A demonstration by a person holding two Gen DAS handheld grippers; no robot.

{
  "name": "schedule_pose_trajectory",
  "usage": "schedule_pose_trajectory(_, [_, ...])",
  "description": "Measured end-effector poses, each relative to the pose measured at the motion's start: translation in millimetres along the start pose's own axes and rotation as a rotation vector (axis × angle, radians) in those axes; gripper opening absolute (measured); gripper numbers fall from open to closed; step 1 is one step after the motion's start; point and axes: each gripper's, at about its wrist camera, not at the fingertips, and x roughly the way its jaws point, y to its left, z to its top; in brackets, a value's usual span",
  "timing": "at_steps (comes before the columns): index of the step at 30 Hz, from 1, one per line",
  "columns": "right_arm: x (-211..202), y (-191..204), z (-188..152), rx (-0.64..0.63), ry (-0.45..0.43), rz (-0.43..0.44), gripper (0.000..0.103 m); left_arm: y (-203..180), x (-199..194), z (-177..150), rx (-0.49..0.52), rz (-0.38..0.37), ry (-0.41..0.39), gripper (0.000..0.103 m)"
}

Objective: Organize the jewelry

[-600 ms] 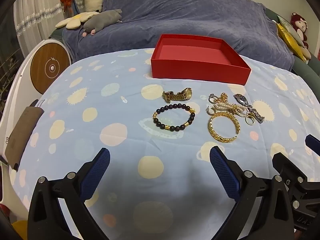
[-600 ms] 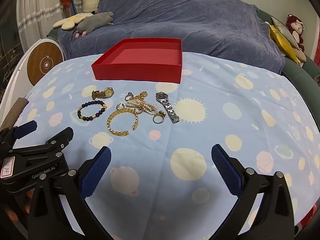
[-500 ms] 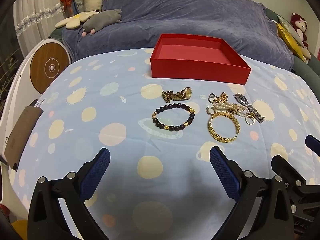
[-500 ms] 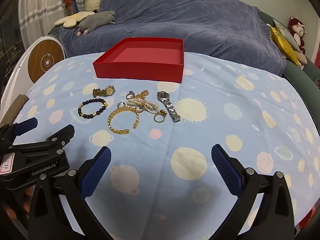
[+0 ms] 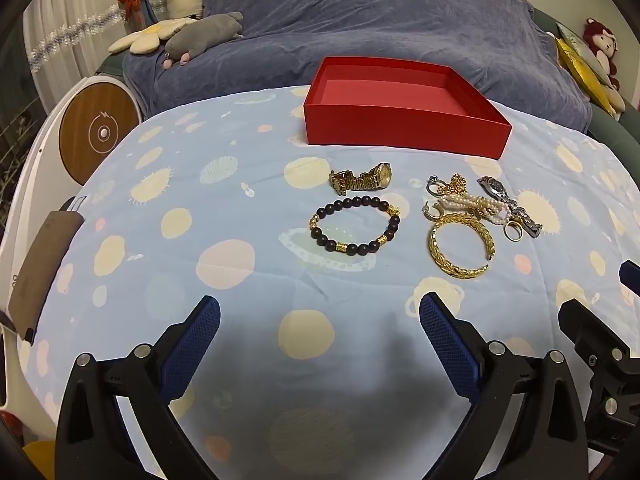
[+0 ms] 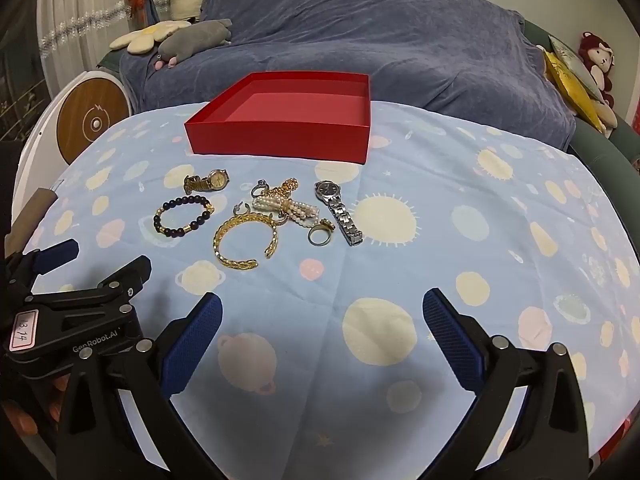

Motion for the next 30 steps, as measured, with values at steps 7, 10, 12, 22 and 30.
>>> schedule_pose_trajectory(7, [1.6, 1.8, -0.7, -0.002, 0.002, 0.004, 0.098, 0.8, 2.8, -1.8, 0.0, 0.0, 0.002, 0.097])
schedule_pose_trajectory(10, [1.3, 1.3, -1.2, -0.006, 0.0, 0.006, 0.098, 0.9, 2.3, -2.3, 0.0, -0.002, -0.003, 0.097])
schedule_pose_trajectory(12, [1.7, 1.4, -1.6, -0.006, 0.002, 0.008, 0.098, 0.1, 1.8, -1.3, 0.0, -0.004, -0.006, 0.097])
schedule_pose_trajectory(22, [1.4, 1.7, -2.5, -0.008, 0.002, 0.005, 0.098, -2.6, -1.4, -0.9, 0.002, -0.012, -0.012, 0.097])
schedule_pose_trajectory(30, [1.6, 1.8, -2.7, -0.008, 0.003, 0.005, 0.098, -2.0, -1.3, -0.8, -0.001, -0.013, -0.014, 0.097])
